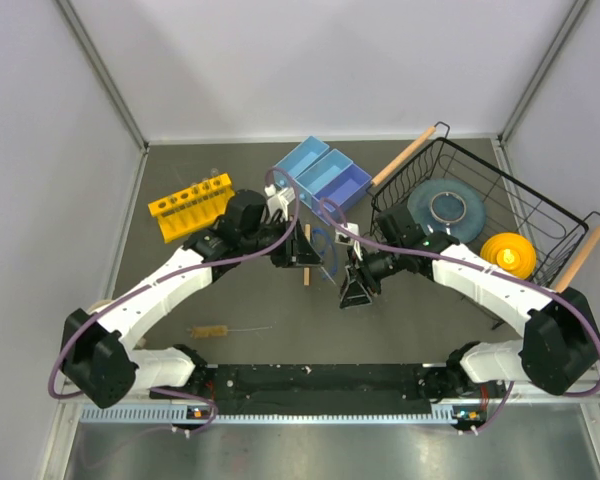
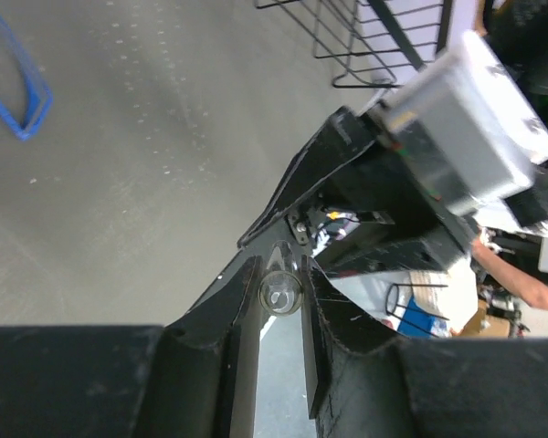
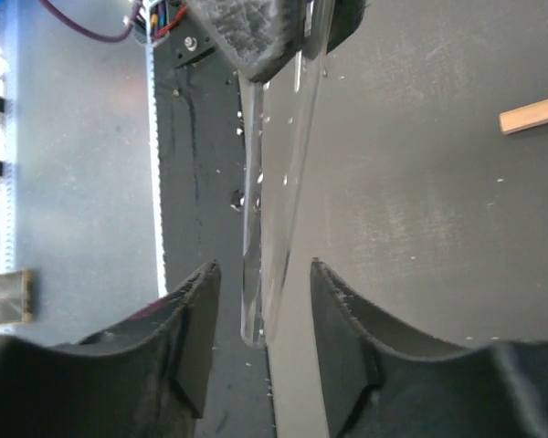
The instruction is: Organize the chemistry lab equipment
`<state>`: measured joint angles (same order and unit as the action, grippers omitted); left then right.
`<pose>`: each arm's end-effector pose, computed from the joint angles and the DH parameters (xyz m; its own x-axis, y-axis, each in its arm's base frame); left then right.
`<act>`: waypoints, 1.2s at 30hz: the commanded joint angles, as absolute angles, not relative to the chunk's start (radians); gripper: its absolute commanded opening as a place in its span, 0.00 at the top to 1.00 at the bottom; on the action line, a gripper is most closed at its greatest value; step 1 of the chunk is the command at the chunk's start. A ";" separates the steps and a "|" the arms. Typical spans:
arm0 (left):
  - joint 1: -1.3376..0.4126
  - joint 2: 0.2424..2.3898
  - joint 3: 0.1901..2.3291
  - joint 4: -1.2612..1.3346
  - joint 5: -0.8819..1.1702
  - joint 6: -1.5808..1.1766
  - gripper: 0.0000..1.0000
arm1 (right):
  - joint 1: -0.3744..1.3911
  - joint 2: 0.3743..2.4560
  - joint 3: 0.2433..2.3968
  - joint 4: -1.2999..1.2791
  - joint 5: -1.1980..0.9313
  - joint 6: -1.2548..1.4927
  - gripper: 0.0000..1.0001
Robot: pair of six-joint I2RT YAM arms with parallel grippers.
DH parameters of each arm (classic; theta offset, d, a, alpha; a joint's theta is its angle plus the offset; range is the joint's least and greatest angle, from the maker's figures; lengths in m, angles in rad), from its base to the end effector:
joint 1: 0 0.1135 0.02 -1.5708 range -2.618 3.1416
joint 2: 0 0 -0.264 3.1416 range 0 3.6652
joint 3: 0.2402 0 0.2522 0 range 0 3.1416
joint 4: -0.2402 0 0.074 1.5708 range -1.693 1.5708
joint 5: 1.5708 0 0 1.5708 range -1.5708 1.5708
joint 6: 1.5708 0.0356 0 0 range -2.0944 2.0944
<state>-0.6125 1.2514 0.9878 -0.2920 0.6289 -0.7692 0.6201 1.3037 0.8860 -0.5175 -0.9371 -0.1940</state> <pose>0.2142 -0.1761 0.3040 -0.9179 -0.0425 -0.3946 0.3277 0.4799 -0.8139 0.1909 0.1715 0.2471 -0.5012 -0.4982 -0.7075 -0.8459 0.1099 0.5219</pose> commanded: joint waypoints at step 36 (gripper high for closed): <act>0.178 1.229 1.161 -0.459 -0.357 -0.353 0.98 | 0.485 1.206 0.919 -0.611 -0.879 -0.587 0.01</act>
